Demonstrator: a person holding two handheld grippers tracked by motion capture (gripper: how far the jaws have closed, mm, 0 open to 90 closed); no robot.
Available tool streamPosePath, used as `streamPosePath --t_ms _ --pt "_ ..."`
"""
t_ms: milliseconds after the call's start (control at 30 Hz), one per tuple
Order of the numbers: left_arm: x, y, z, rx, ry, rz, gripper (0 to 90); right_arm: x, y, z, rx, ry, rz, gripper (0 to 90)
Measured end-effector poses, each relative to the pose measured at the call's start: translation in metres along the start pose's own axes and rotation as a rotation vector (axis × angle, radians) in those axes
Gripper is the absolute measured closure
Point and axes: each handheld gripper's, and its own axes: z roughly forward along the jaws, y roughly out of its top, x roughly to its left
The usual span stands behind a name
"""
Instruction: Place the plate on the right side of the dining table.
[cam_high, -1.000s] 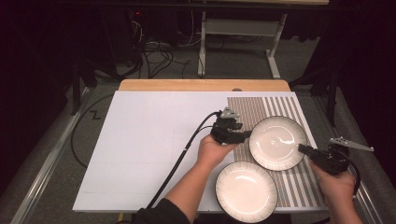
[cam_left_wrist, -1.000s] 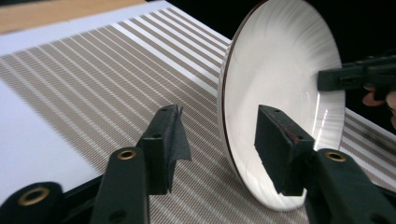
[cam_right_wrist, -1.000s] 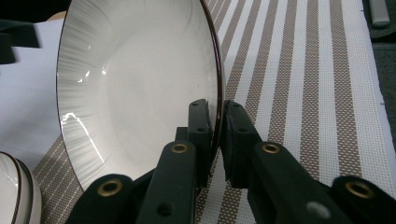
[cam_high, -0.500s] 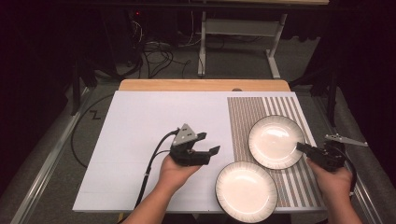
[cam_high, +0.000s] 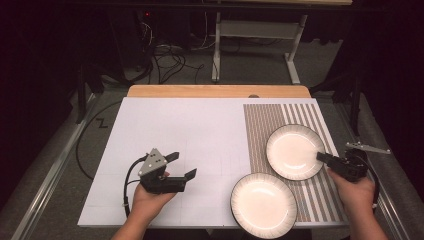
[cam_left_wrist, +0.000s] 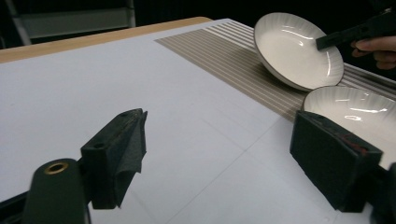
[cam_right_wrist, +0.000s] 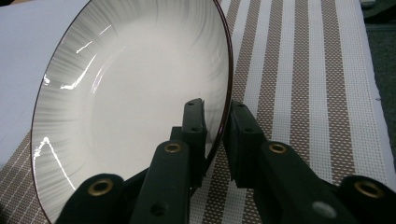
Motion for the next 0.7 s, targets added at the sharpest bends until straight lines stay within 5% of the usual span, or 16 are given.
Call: streamPosePath --t_ms 233,433,700 --pt "0.009 -0.009 -0.014 -0.04 0.032 0.002 13.8 -0.002 0.001 0.003 0.011 -0.005 0.023 80.3" --pt "0.012 -0.01 -0.015 -0.056 0.087 -0.008 0.0 -0.004 0.001 0.007 0.03 -0.013 0.041 79.6" --pt "0.014 -0.011 -0.02 -0.07 0.09 -0.016 0.0 -0.006 0.003 0.012 0.043 -0.017 0.077 79.6"
